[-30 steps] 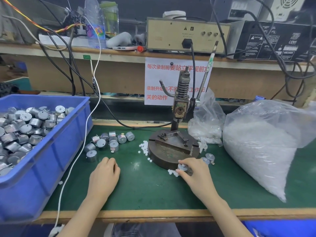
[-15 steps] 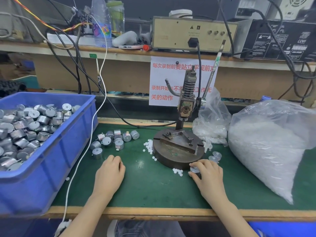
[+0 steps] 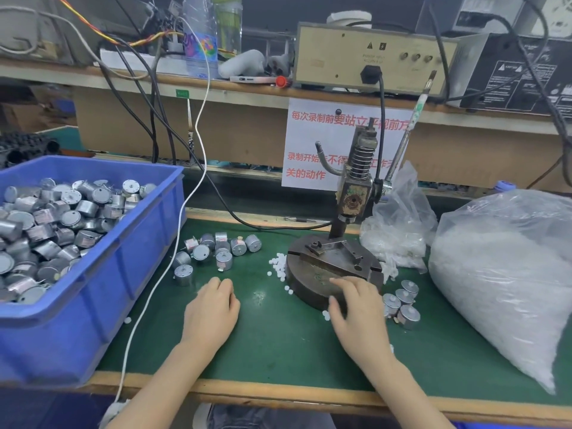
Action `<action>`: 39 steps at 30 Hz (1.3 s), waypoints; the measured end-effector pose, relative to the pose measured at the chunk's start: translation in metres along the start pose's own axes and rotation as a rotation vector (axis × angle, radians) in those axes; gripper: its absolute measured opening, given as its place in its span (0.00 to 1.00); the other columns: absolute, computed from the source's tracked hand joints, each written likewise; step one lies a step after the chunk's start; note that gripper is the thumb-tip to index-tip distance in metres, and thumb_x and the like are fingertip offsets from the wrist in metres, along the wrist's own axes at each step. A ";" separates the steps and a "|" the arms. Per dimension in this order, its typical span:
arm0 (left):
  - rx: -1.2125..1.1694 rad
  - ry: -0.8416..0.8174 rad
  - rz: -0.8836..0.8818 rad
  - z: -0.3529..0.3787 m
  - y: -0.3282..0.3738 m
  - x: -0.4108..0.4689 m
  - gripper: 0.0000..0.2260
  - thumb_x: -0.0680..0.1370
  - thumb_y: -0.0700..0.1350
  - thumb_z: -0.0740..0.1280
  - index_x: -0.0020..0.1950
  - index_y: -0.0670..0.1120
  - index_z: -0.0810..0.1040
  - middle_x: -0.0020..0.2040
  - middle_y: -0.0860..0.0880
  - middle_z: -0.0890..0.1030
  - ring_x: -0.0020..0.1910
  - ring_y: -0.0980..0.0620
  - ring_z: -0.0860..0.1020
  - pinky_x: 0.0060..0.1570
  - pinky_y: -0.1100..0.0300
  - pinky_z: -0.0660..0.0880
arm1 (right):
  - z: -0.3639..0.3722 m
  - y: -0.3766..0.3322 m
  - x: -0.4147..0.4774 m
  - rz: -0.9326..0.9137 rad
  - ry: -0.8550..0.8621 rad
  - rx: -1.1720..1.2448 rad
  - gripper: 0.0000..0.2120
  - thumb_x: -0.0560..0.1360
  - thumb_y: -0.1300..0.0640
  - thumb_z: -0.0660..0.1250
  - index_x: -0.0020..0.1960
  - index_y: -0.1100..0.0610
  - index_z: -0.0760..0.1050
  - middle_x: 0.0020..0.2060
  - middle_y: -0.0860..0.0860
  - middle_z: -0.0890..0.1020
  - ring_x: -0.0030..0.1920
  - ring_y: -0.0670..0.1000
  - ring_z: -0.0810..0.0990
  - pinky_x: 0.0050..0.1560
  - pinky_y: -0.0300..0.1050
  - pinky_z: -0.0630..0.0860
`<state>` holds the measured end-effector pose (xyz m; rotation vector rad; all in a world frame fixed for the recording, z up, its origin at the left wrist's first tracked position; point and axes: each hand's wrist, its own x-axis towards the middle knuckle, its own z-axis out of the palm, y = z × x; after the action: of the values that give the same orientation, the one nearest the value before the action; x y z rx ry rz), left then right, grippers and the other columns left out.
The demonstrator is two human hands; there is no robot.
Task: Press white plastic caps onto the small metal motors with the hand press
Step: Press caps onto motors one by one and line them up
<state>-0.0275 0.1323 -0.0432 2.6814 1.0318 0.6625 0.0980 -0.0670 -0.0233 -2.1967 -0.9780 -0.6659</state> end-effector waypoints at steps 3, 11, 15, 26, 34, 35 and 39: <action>0.013 -0.036 0.081 0.007 0.014 0.012 0.09 0.79 0.47 0.56 0.52 0.47 0.74 0.51 0.50 0.73 0.54 0.50 0.71 0.46 0.58 0.68 | 0.024 -0.035 0.011 -0.079 -0.051 0.070 0.14 0.65 0.67 0.73 0.50 0.59 0.80 0.47 0.53 0.81 0.49 0.57 0.79 0.49 0.47 0.71; 0.002 -0.108 0.207 0.036 0.036 0.049 0.15 0.80 0.49 0.57 0.65 0.48 0.72 0.59 0.49 0.72 0.58 0.48 0.68 0.55 0.58 0.65 | 0.059 -0.045 0.005 -0.276 -0.052 0.070 0.16 0.56 0.70 0.75 0.42 0.59 0.80 0.41 0.53 0.81 0.48 0.49 0.70 0.48 0.41 0.65; -0.006 -0.103 0.210 0.041 0.035 0.056 0.14 0.81 0.49 0.56 0.61 0.49 0.76 0.56 0.50 0.72 0.56 0.48 0.68 0.52 0.59 0.65 | 0.059 -0.048 0.005 -0.309 -0.068 0.018 0.15 0.55 0.68 0.77 0.40 0.58 0.80 0.39 0.51 0.80 0.43 0.52 0.78 0.46 0.41 0.66; -0.167 -0.022 0.256 0.020 0.023 0.033 0.08 0.79 0.46 0.60 0.53 0.46 0.76 0.52 0.50 0.74 0.54 0.51 0.70 0.51 0.61 0.67 | 0.056 -0.045 0.013 -0.209 -0.170 0.097 0.13 0.61 0.73 0.71 0.44 0.61 0.80 0.41 0.55 0.81 0.44 0.58 0.80 0.49 0.41 0.66; -0.415 -0.061 0.143 0.004 -0.016 0.008 0.02 0.74 0.41 0.68 0.44 0.42 0.79 0.42 0.53 0.72 0.46 0.52 0.73 0.49 0.61 0.69 | 0.088 -0.079 0.045 -0.097 -0.385 0.212 0.14 0.76 0.63 0.61 0.60 0.60 0.74 0.56 0.55 0.75 0.59 0.55 0.71 0.60 0.44 0.64; -0.432 -0.071 0.118 0.003 -0.016 0.009 0.02 0.74 0.40 0.68 0.44 0.42 0.78 0.41 0.53 0.71 0.45 0.52 0.72 0.48 0.60 0.70 | 0.097 -0.087 0.053 -0.048 -0.416 0.227 0.15 0.77 0.60 0.60 0.63 0.59 0.72 0.59 0.55 0.74 0.61 0.54 0.69 0.61 0.43 0.63; -0.420 -0.085 0.112 0.005 -0.015 0.011 0.03 0.73 0.40 0.67 0.41 0.42 0.76 0.39 0.53 0.69 0.43 0.51 0.70 0.45 0.59 0.69 | 0.127 -0.113 0.079 0.042 -0.532 0.120 0.18 0.77 0.52 0.62 0.64 0.60 0.70 0.59 0.57 0.73 0.62 0.57 0.69 0.59 0.49 0.67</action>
<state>-0.0265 0.1505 -0.0492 2.3851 0.6394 0.6897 0.0804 0.1200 -0.0179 -2.3235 -1.1876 0.0121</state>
